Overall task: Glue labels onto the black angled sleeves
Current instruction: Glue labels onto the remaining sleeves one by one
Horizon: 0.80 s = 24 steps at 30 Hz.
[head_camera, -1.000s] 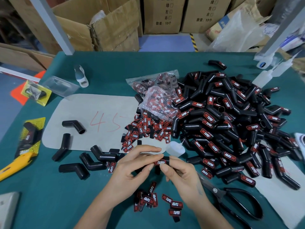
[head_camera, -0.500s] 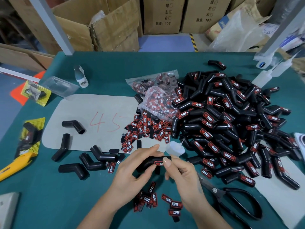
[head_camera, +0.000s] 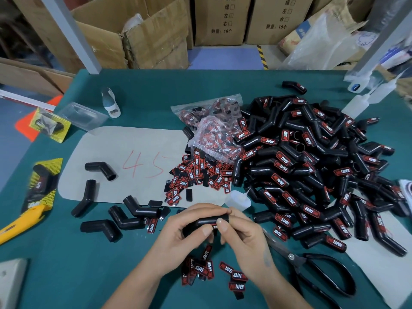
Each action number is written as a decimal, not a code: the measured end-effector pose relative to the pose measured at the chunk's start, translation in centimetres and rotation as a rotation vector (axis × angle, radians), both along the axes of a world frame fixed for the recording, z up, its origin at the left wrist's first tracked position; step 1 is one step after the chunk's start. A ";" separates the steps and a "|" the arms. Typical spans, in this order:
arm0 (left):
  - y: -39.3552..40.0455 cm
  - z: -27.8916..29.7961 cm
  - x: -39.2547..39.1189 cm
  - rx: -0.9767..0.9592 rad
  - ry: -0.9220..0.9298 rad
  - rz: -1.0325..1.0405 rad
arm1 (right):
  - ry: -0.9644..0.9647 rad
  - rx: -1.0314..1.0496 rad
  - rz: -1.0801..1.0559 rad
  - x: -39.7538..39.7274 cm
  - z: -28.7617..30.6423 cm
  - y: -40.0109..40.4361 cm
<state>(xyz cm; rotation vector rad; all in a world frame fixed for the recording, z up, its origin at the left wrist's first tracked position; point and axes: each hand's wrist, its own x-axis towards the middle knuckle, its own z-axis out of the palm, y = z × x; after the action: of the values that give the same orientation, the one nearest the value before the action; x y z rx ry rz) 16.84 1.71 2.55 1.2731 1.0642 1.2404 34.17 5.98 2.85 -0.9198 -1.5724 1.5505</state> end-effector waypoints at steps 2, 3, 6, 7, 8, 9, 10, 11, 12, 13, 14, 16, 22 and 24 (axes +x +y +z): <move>0.0 -0.2 0.1 -0.025 -0.009 0.014 | 0.011 -0.011 -0.013 -0.1 0.1 0.0; -0.1 -0.2 0.1 -0.033 -0.003 0.023 | 0.018 -0.018 -0.020 -0.2 0.0 -0.1; -0.2 -0.2 0.6 -0.006 0.045 0.026 | 0.031 -0.053 -0.041 -0.2 0.1 -0.3; -0.2 -0.2 0.8 0.013 0.063 0.021 | 0.041 -0.062 -0.047 -0.3 0.1 -0.3; -0.2 -0.3 0.9 0.024 0.079 0.016 | 0.054 -0.068 -0.046 -0.3 0.2 -0.3; -0.2 -0.3 1.0 0.027 0.089 0.009 | 0.062 -0.069 -0.044 -0.3 0.2 -0.3; -0.2 -0.4 0.9 0.021 0.091 0.002 | 0.065 -0.069 -0.040 -0.2 0.1 -0.2; -0.2 -0.4 0.9 0.012 0.085 -0.004 | 0.066 -0.070 -0.037 -0.2 0.0 -0.2; -0.2 -0.3 0.8 -0.001 0.067 -0.010 | 0.063 -0.074 -0.037 -0.2 0.0 -0.2; -0.2 -0.3 0.6 -0.016 0.041 -0.018 | 0.054 -0.080 -0.037 -0.1 0.0 -0.2; -0.1 -0.2 0.5 -0.030 0.012 -0.030 | 0.040 -0.085 -0.036 -0.1 0.0 -0.2; 0.0 -0.3 0.2 -0.044 -0.021 -0.052 | 0.012 -0.090 -0.024 0.0 0.0 -0.1; 0.1 -0.7 -0.1 -0.060 -0.045 -0.082 | -0.003 -0.100 0.023 0.5 0.0 0.3; 0.1 -0.6 -0.1 -0.063 -0.042 -0.088 | -0.009 -0.103 0.031 0.6 0.0 0.3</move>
<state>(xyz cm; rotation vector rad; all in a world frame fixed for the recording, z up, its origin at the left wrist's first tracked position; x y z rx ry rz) 16.74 1.76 1.93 1.2283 0.9995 1.1541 34.77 6.29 2.85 -0.9637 -1.5321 1.6642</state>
